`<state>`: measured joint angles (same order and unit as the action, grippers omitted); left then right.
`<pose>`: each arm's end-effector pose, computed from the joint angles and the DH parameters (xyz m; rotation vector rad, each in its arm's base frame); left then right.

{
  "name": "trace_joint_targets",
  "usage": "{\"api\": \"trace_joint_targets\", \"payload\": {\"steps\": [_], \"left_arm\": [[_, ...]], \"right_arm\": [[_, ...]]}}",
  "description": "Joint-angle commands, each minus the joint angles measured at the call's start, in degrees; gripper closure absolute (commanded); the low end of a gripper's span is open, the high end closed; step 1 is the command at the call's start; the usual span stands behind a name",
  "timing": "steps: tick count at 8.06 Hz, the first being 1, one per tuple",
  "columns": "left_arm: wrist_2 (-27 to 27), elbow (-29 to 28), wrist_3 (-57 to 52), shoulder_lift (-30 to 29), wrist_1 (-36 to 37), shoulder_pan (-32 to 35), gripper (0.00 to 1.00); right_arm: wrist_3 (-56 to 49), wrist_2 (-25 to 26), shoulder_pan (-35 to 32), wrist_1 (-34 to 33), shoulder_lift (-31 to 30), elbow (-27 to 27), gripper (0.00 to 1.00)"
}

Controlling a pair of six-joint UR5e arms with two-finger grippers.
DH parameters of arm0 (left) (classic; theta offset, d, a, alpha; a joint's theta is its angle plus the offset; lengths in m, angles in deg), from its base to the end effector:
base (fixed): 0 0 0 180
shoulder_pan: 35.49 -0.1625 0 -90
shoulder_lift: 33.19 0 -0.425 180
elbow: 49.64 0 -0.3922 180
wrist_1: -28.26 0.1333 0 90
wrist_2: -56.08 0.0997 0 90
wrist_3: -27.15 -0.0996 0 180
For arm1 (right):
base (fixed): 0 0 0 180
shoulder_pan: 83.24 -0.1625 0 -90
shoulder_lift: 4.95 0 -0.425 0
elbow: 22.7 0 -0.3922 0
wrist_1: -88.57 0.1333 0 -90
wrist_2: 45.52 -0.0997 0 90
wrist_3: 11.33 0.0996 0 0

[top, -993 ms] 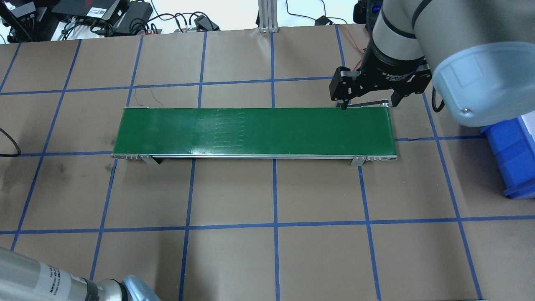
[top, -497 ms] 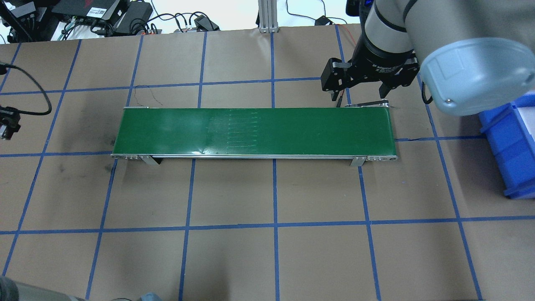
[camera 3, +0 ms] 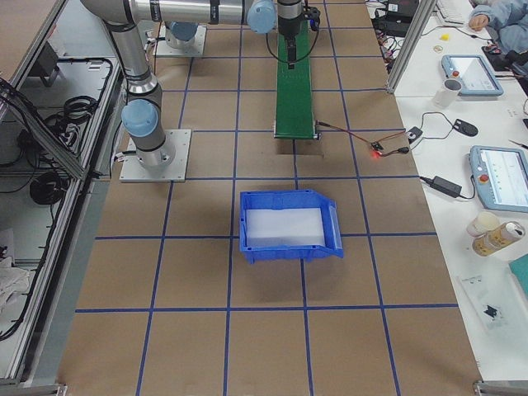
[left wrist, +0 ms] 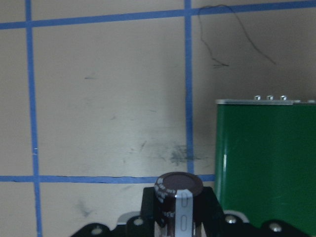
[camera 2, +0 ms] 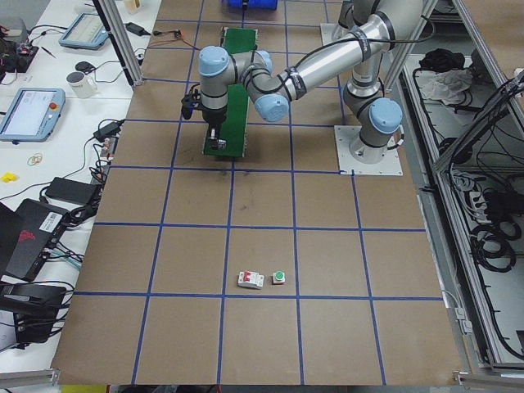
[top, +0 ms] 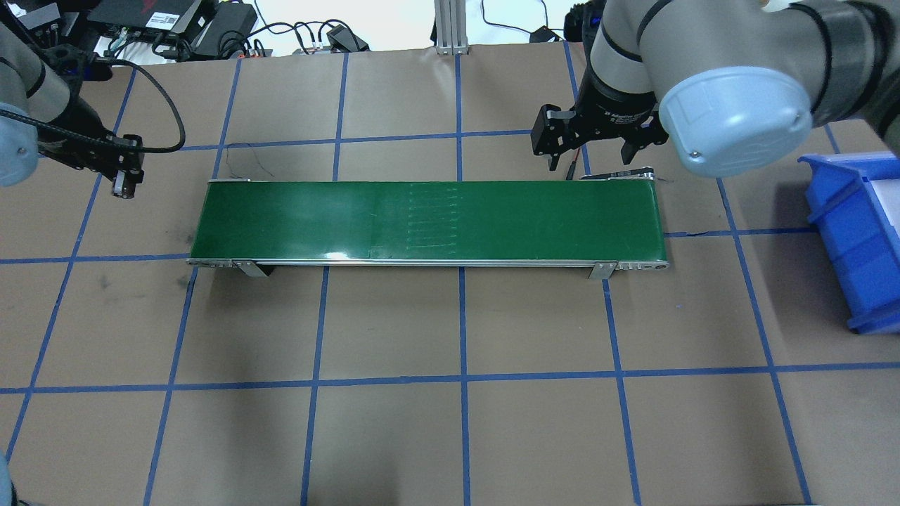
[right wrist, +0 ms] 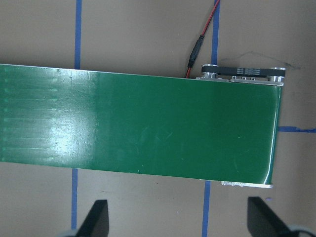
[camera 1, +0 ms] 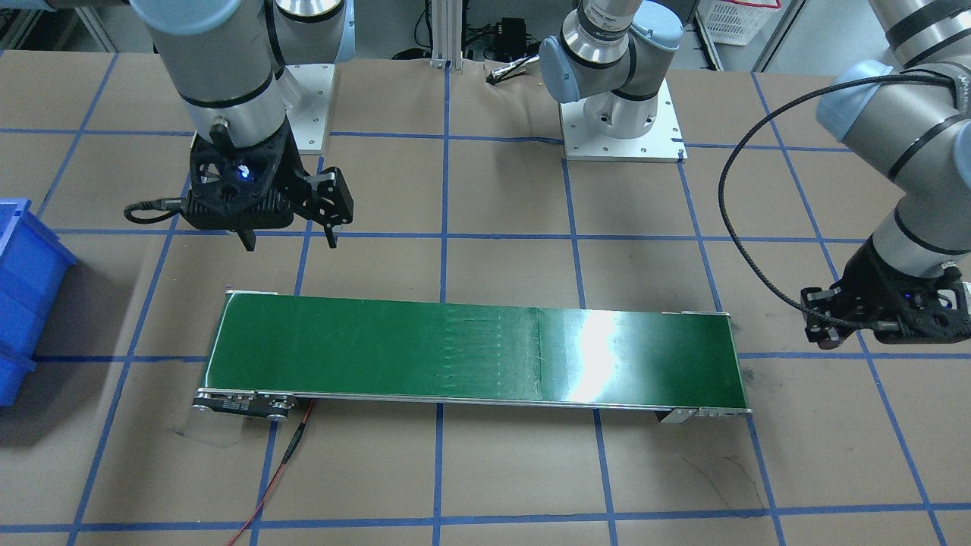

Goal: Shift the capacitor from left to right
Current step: 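Carry the capacitor with the left gripper over the conveyor's near end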

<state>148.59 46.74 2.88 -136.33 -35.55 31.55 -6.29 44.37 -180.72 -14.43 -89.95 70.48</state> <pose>0.1063 -0.5815 0.3581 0.0310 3.0517 -0.1362 0.2017 -0.5111 0.4392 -0.0667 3.1271 -0.1305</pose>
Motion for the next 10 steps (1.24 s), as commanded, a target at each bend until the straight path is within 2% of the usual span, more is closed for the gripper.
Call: {"api": "trace_joint_targets", "payload": {"steps": [1,2,4,6,7,8,9,10], "left_arm": [[-2.77,0.30,4.57,-2.85,-1.67,3.35,1.00],[-2.95,0.47,5.63,-2.60,-1.93,4.14,1.00],[-3.82,0.13,8.51,-4.87,-0.89,4.85,1.00],[-10.31,0.30,10.21,-7.85,4.70,4.85,1.00],[-10.94,0.39,10.29,-9.09,8.66,4.85,1.00],[-10.95,0.39,10.47,-9.80,8.61,4.85,1.00],[-10.86,0.48,10.65,-10.24,8.61,4.94,0.87],[-10.51,0.56,12.65,-10.16,7.74,4.85,0.61]], "right_arm": [[-0.56,0.45,0.00,-1.33,7.01,0.95,0.00],[-0.47,0.45,0.00,-2.90,8.69,1.04,0.00],[-0.47,0.45,0.00,-11.05,11.25,1.31,0.00],[-0.29,0.45,0.00,-12.76,12.31,2.18,0.00],[0.06,0.28,0.00,-12.67,12.40,2.27,0.00],[0.32,0.45,0.00,-12.76,13.01,2.27,0.00],[0.32,0.45,0.00,-12.76,13.28,2.27,0.00],[0.41,0.28,0.00,-12.76,13.45,2.27,0.00]]}}
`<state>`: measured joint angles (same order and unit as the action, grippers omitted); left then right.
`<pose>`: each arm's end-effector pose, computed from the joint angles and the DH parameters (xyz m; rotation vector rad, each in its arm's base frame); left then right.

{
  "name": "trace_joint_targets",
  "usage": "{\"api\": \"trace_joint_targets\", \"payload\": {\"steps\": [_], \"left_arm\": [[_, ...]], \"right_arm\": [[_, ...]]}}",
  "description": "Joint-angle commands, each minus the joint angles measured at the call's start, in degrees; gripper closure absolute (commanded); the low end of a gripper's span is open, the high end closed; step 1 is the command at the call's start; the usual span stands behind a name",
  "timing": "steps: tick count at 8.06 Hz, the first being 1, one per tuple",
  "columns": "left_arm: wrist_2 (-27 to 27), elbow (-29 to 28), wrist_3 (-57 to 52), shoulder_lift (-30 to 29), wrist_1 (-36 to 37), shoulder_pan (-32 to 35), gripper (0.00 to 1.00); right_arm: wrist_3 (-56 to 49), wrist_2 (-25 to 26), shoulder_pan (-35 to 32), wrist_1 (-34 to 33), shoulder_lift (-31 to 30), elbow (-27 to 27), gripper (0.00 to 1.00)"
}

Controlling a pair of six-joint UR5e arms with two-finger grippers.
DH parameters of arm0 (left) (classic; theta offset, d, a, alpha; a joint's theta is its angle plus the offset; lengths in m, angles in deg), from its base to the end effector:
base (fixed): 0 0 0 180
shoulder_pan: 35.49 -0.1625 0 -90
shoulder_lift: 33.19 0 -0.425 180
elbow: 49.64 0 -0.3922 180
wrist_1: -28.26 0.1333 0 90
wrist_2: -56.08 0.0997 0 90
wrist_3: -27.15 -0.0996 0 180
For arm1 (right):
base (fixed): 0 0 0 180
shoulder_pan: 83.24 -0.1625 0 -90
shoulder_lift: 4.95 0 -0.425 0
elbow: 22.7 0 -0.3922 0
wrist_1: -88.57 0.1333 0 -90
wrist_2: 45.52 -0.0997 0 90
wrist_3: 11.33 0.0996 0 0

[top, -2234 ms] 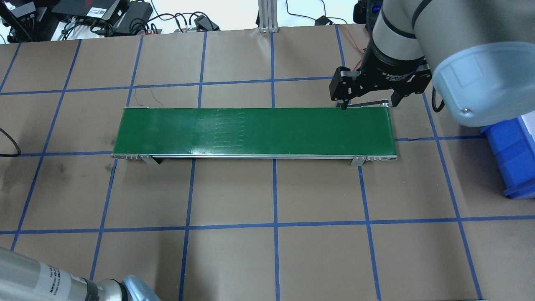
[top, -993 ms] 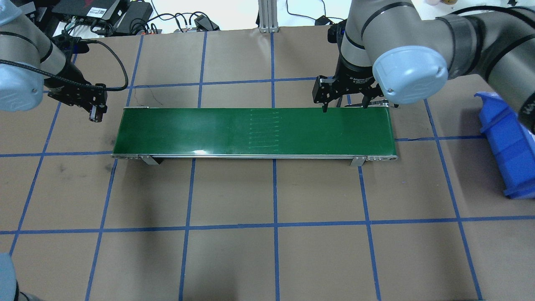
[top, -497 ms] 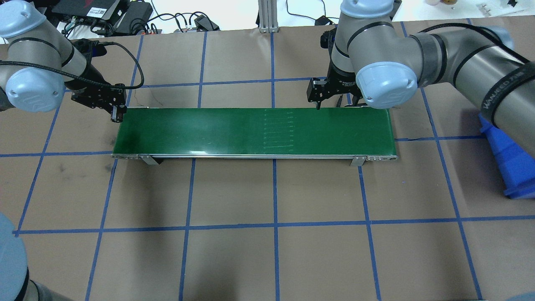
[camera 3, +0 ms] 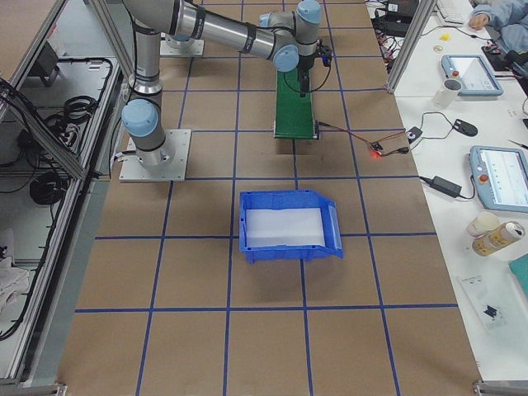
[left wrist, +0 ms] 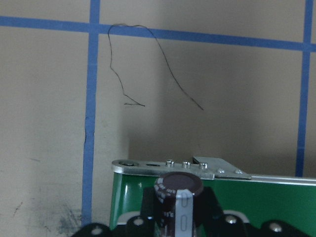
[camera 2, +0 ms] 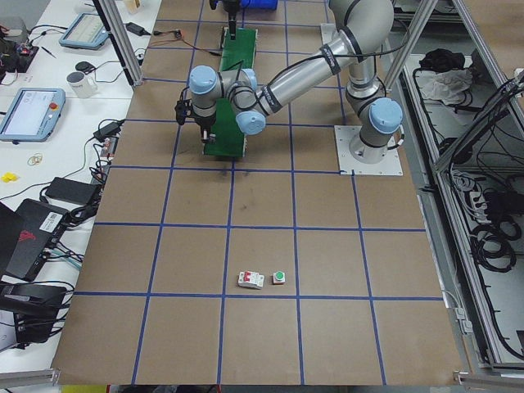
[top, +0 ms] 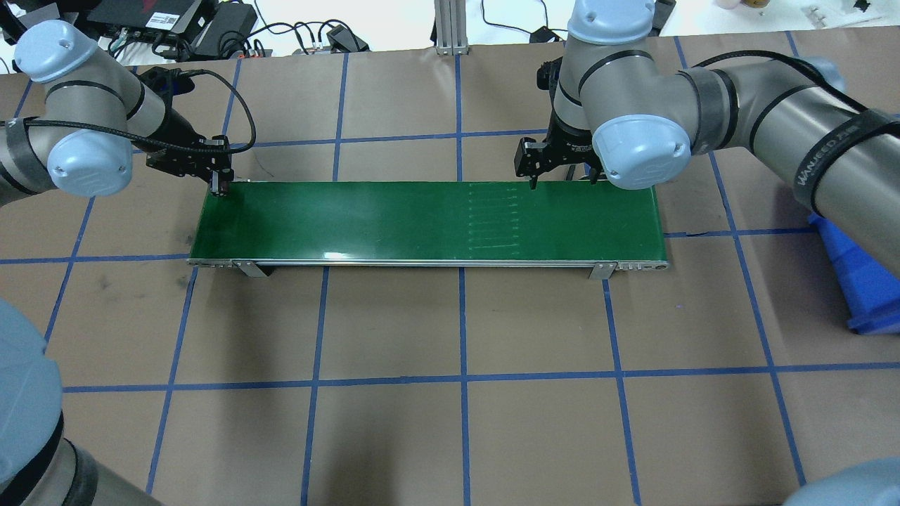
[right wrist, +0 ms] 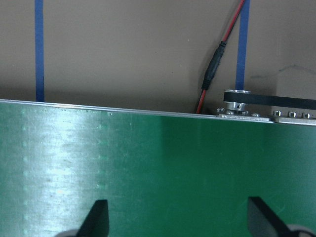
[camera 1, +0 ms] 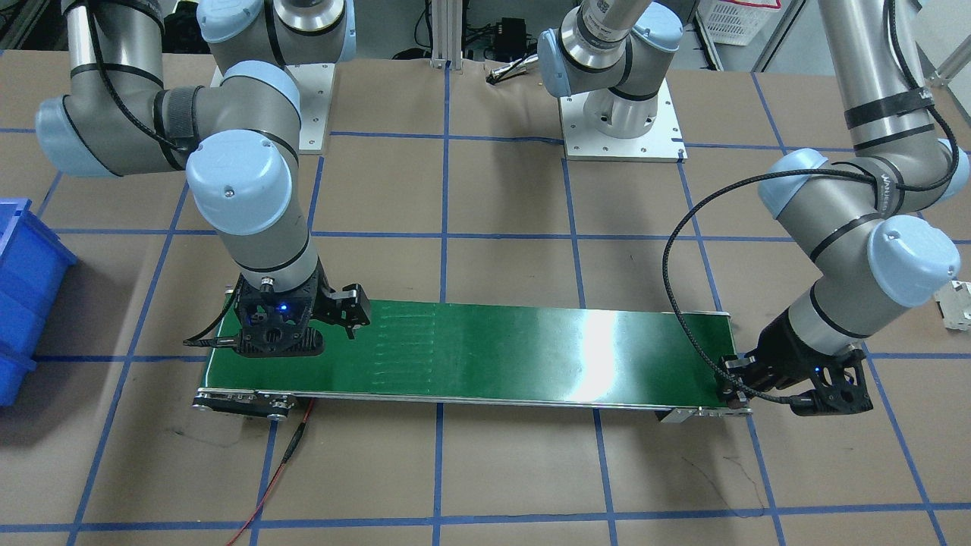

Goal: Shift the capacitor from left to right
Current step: 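Carry the capacitor with the left gripper over the conveyor's near end, then lower the capacitor onto the green belt and open the left gripper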

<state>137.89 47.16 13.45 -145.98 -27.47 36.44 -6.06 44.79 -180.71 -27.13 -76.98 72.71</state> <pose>0.0500 -0.6286 0.2705 0.1064 -3.0195 0.1780 0.2090 -0.5725 0.3157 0.0601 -3.1395 0.0641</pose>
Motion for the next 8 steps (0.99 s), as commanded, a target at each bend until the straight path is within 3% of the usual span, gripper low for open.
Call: {"api": "trace_joint_targets", "payload": {"steps": [1,2,4,6,8], "left_arm": [[0.20,0.32,4.88,0.54,-1.39,0.31,0.51],[0.46,0.32,6.65,1.86,-6.19,1.10,0.38],[0.55,0.32,9.03,4.06,-11.50,1.20,0.00],[0.46,-0.38,13.06,7.55,-18.06,2.07,0.00],[3.09,-0.38,13.88,15.90,-22.20,3.39,0.00]], "right_arm": [[0.18,-0.23,0.00,-0.06,1.27,0.04,0.00],[0.09,-0.06,0.00,-0.06,1.63,0.13,0.00],[-0.61,-0.06,0.00,-0.76,1.63,0.13,0.00],[-0.53,0.03,0.00,-0.76,1.63,0.13,0.00],[-0.61,0.21,0.00,-0.68,1.72,0.21,0.00]]}}
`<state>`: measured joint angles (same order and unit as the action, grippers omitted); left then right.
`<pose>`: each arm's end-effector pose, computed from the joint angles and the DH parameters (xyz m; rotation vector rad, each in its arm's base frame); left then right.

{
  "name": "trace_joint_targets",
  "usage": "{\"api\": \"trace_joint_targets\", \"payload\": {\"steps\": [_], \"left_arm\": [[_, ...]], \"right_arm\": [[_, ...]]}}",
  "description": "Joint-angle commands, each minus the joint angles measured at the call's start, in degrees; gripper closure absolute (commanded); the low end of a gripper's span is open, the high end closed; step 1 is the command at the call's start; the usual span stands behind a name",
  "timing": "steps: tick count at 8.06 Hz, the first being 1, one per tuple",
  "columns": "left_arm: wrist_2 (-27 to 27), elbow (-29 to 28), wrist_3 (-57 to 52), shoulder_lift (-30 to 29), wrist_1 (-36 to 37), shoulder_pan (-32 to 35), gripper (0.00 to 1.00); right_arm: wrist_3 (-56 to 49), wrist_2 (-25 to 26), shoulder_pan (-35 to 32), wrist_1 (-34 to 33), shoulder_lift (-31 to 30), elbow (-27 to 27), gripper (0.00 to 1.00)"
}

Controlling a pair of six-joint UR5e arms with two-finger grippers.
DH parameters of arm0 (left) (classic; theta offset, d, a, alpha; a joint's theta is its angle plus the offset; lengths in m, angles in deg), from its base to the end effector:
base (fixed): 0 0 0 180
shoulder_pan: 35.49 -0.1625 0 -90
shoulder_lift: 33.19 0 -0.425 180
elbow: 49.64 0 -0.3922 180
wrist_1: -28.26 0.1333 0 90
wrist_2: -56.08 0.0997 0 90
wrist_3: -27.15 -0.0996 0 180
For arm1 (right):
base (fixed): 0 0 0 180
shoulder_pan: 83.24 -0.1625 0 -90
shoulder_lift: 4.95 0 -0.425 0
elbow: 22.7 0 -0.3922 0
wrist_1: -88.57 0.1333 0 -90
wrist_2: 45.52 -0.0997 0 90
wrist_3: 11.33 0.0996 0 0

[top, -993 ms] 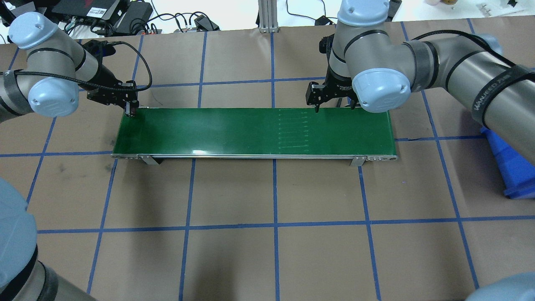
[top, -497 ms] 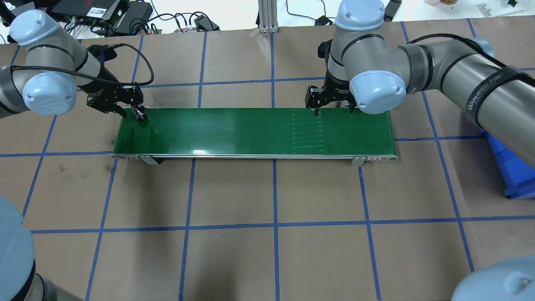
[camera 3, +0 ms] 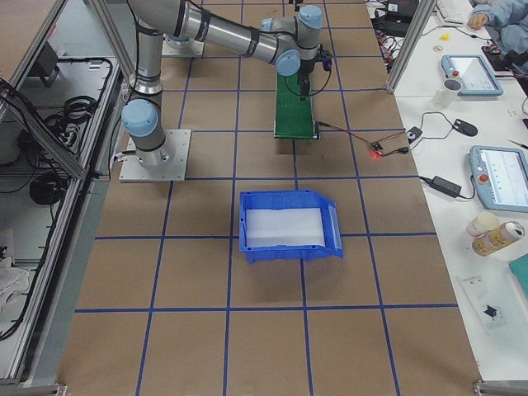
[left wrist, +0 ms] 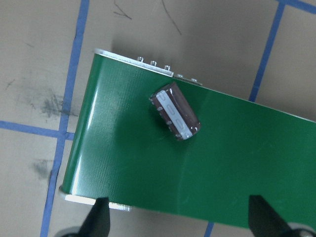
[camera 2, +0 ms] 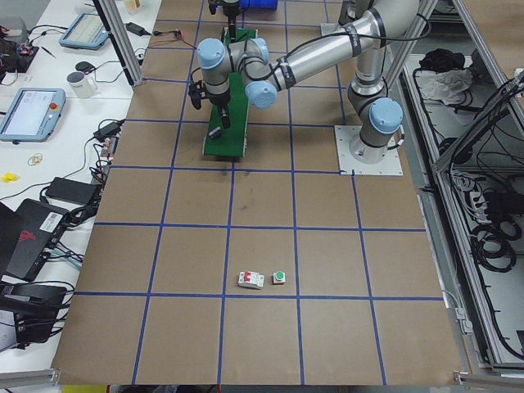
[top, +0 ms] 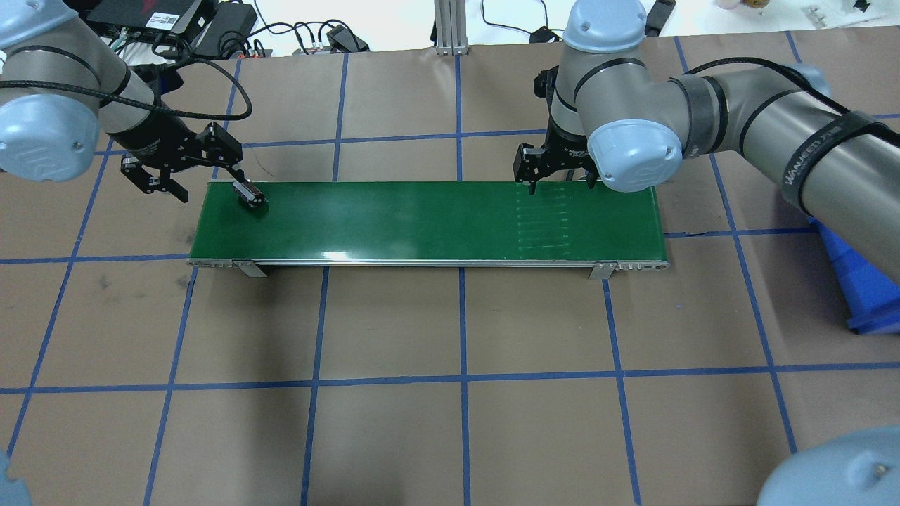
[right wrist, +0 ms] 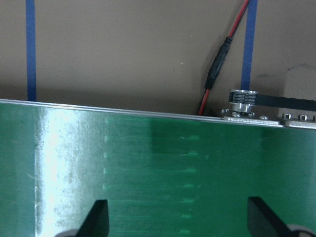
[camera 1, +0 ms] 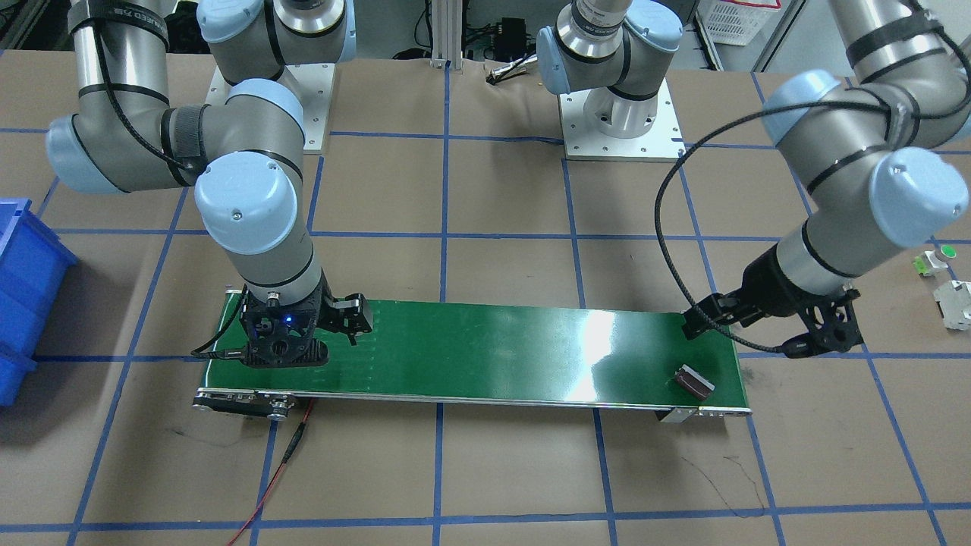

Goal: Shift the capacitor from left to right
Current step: 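Lower the capacitor onto the green belt and open the left gripper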

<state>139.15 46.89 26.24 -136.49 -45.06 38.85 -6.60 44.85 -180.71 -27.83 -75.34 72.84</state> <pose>0.0115 -0.5792 0.3389 0.3918 -2.9879 -0.0557 0.2095 -0.5772 0.2988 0.0749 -3.1364 0.0351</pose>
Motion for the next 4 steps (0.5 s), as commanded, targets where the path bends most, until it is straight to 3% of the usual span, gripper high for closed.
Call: {"api": "trace_joint_targets", "payload": {"steps": [1,4], "left_arm": [[1.93,-0.29,1.09,8.18,-7.42,0.89,0.00],[2.10,-0.55,1.09,9.42,-7.62,0.54,0.00]], "right_arm": [[-0.07,0.15,0.00,0.02,0.08,0.17,0.00],[0.02,0.07,0.00,0.29,0.26,0.35,0.00]]}}
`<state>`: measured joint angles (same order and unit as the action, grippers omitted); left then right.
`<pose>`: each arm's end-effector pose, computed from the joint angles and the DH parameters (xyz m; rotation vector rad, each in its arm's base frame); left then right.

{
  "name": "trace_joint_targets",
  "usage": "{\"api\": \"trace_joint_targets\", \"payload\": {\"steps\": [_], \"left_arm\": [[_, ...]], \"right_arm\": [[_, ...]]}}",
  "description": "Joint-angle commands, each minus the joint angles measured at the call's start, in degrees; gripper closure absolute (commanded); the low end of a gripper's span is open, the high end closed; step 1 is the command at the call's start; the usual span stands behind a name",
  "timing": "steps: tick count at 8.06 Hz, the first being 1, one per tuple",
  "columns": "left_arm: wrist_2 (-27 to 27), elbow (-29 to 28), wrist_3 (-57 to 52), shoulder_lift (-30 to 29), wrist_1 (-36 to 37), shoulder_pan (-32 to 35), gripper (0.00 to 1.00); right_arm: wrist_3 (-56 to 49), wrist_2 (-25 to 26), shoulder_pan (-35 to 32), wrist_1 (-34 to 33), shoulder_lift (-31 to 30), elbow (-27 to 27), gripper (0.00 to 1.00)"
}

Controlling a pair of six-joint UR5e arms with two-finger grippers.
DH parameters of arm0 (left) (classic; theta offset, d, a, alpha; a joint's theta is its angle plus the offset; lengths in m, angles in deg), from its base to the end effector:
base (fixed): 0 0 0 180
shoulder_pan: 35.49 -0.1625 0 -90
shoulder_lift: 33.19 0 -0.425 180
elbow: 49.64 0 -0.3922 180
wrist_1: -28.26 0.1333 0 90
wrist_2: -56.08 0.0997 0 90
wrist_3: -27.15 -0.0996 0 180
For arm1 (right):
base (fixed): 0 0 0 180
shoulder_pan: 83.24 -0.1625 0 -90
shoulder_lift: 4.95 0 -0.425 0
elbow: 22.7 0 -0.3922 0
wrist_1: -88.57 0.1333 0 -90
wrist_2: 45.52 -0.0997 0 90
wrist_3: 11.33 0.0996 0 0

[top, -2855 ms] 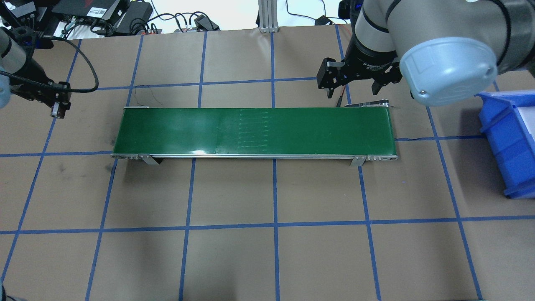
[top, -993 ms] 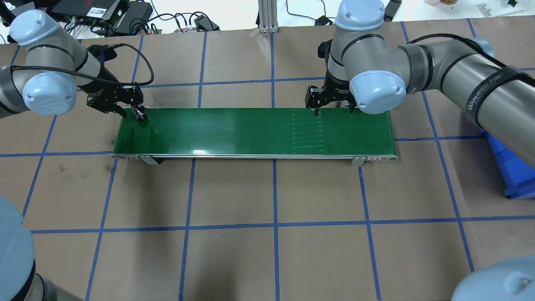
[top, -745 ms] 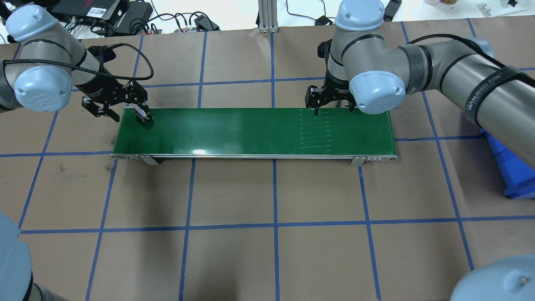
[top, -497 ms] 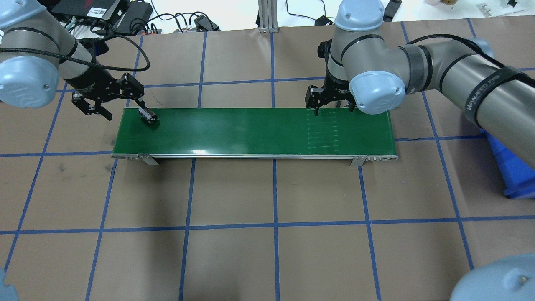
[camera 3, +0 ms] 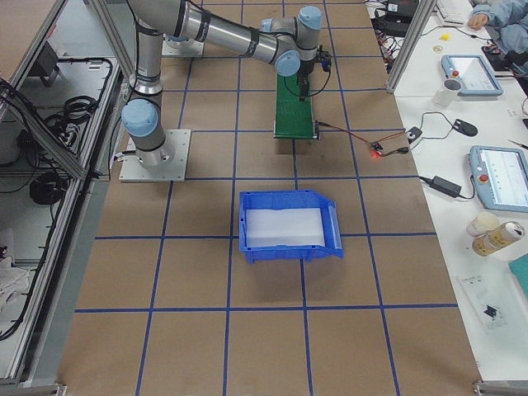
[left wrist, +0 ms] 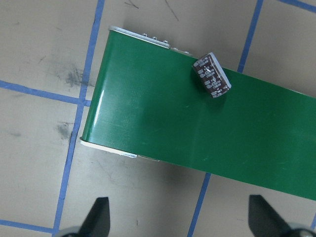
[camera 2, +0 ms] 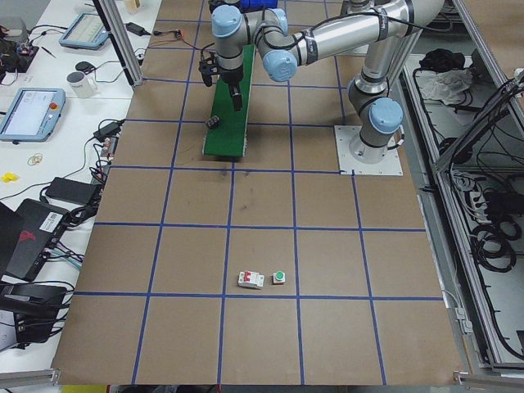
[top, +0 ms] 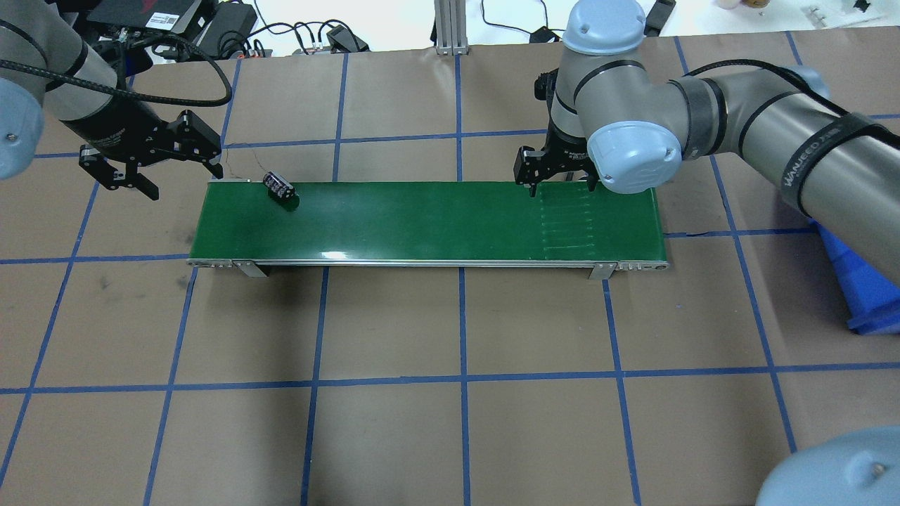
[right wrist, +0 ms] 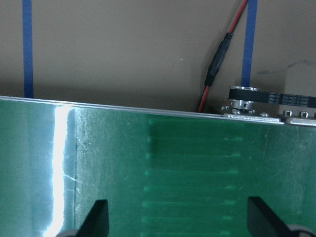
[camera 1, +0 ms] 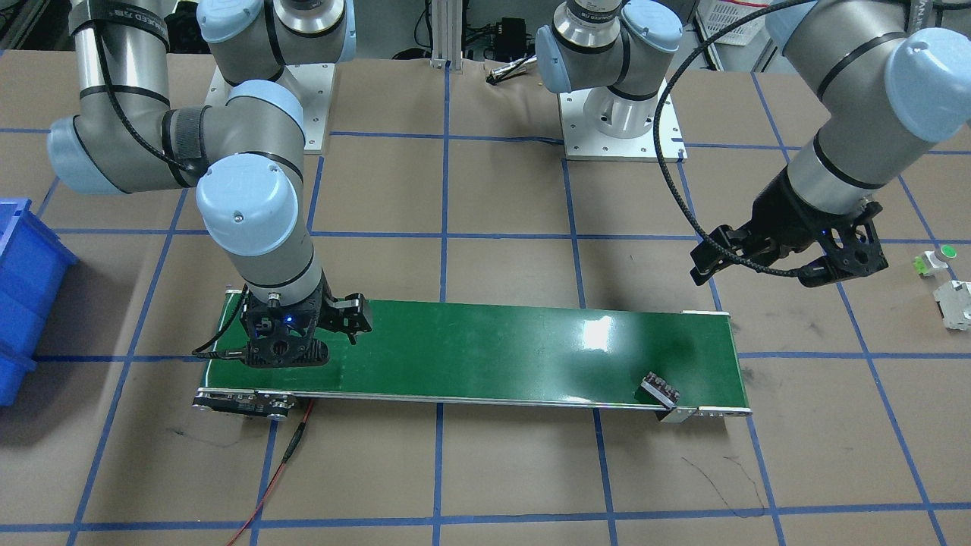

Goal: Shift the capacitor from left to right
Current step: 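Lower the capacitor onto the green belt and open the left gripper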

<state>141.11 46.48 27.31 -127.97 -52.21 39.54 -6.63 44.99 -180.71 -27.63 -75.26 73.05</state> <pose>-0.0033 -0.5369 0.4103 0.4034 -3.0257 -0.0191 0.2091 -0.5761 0.2959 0.0757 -3.1332 0.0221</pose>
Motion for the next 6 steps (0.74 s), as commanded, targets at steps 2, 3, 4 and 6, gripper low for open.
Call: {"api": "trace_joint_targets", "payload": {"steps": [2,3,4,6], "left_arm": [[0.23,-0.58,-1.38,0.91,-4.60,-3.38,0.00],[0.14,-0.67,-1.38,1.70,-4.61,-4.36,0.00],[0.23,-1.28,-1.38,2.31,-5.48,-4.63,0.00],[0.14,-3.65,-1.91,2.32,-7.68,-4.99,0.00]], "right_arm": [[-1.00,-0.52,0.00,-0.17,0.87,0.14,0.00],[-2.83,-1.04,0.00,-0.61,0.87,0.14,0.00],[-5.81,-1.31,0.00,-2.18,0.96,0.14,0.00],[-7.60,-7.34,0.00,-4.03,1.40,0.31,0.00]]}}
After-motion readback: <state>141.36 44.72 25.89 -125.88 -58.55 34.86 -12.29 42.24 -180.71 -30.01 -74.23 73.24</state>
